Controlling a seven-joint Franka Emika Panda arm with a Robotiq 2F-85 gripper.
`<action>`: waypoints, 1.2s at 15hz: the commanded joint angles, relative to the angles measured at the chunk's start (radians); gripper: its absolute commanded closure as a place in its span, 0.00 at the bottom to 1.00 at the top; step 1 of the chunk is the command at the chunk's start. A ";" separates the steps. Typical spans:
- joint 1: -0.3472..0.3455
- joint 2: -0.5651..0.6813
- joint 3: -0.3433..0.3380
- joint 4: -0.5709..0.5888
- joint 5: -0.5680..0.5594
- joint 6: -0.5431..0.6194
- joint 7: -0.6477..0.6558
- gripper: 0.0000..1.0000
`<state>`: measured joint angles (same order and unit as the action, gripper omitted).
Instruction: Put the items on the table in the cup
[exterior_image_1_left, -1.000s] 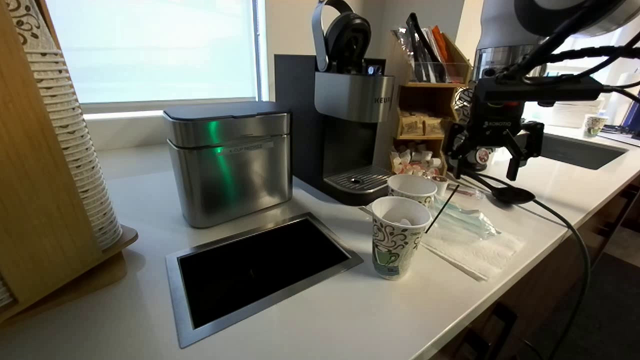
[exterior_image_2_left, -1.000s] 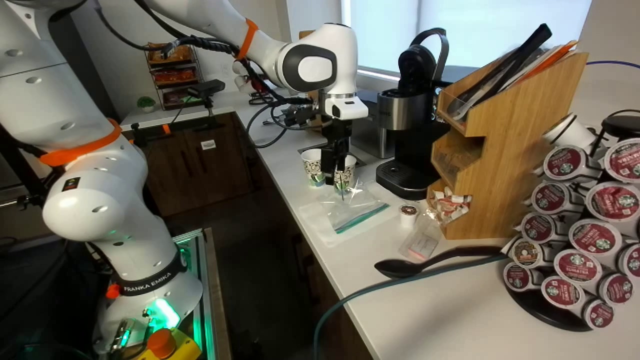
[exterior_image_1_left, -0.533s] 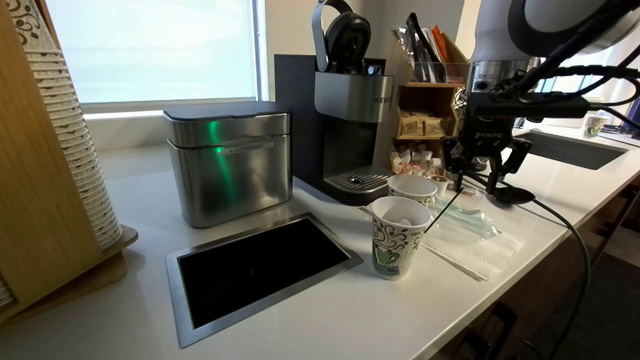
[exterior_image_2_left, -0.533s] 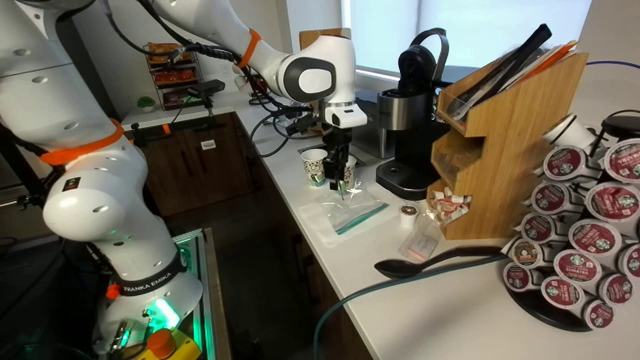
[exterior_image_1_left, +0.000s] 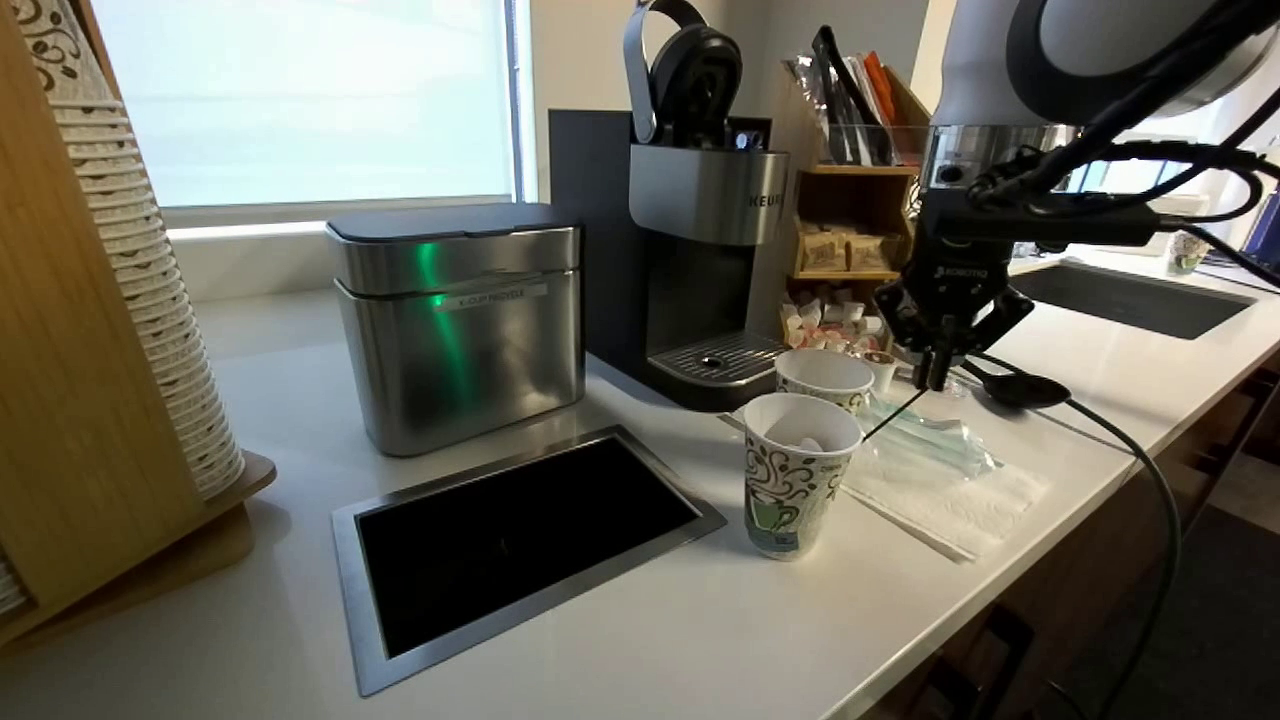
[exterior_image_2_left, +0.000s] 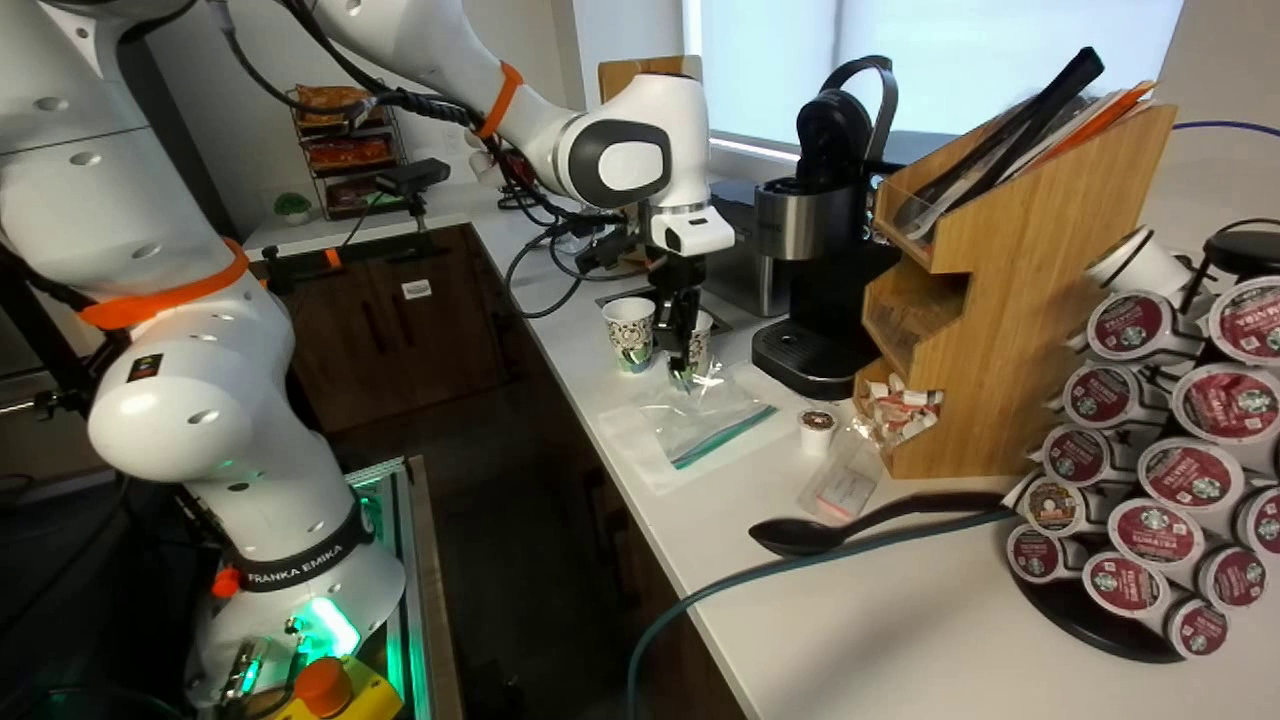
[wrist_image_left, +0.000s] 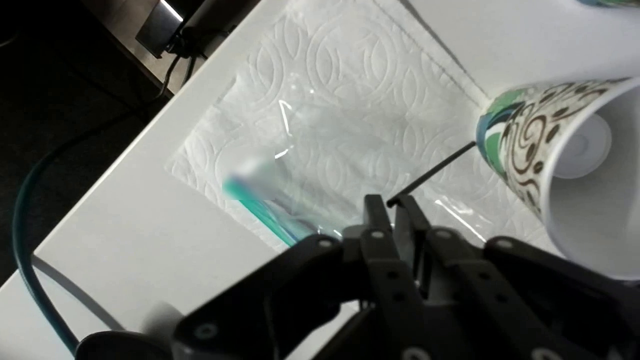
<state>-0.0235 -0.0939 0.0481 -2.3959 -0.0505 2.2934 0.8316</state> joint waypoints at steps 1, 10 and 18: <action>0.007 -0.024 -0.001 -0.013 0.012 0.028 0.020 1.00; -0.049 -0.179 -0.061 0.030 0.089 -0.076 -0.071 1.00; -0.101 -0.173 -0.103 0.066 0.088 -0.272 -0.226 1.00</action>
<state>-0.1331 -0.2799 -0.0436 -2.3391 0.0230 2.1234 0.7166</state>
